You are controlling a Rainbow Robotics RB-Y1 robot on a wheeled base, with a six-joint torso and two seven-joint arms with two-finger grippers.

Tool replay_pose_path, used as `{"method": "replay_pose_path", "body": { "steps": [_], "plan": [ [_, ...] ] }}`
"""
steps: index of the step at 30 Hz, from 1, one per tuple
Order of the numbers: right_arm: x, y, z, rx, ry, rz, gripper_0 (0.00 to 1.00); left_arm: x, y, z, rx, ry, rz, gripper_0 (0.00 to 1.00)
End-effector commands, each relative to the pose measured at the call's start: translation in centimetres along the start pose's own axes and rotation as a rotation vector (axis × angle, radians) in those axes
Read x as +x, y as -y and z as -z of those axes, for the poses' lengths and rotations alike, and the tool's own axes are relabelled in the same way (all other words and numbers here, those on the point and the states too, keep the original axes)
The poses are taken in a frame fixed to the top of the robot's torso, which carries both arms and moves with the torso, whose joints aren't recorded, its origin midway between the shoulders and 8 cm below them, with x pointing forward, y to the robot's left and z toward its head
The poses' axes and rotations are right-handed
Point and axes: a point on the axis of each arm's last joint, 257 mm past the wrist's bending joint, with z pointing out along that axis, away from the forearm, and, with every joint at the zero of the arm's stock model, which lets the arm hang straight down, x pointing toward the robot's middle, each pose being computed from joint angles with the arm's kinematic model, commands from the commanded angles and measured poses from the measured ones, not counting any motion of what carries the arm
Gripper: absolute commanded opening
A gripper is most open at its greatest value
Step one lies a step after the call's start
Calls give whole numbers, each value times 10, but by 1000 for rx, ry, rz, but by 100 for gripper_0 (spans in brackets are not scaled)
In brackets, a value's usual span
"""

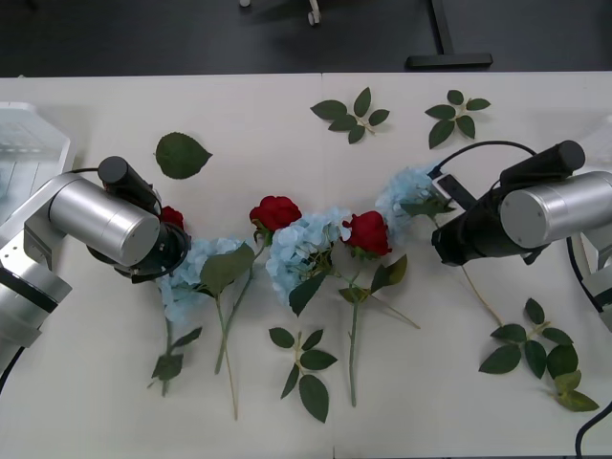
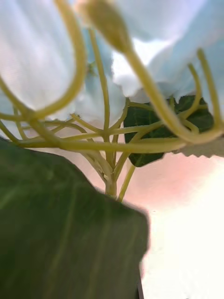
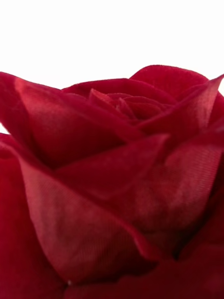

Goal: Place the red flowers into the right box and the blue flowers into the left box. If a person shows an open palm, hand one flower to the person first, then continue sorting.

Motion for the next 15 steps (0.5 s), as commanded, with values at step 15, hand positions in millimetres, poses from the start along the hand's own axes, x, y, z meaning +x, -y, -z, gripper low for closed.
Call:
{"method": "replay_pose_path", "body": {
  "steps": [15],
  "plan": [
    [-81, 25, 94, -194, 298, -81, 0, -97, 20, 111, 122, 259, -110, 0]
  ]
}}
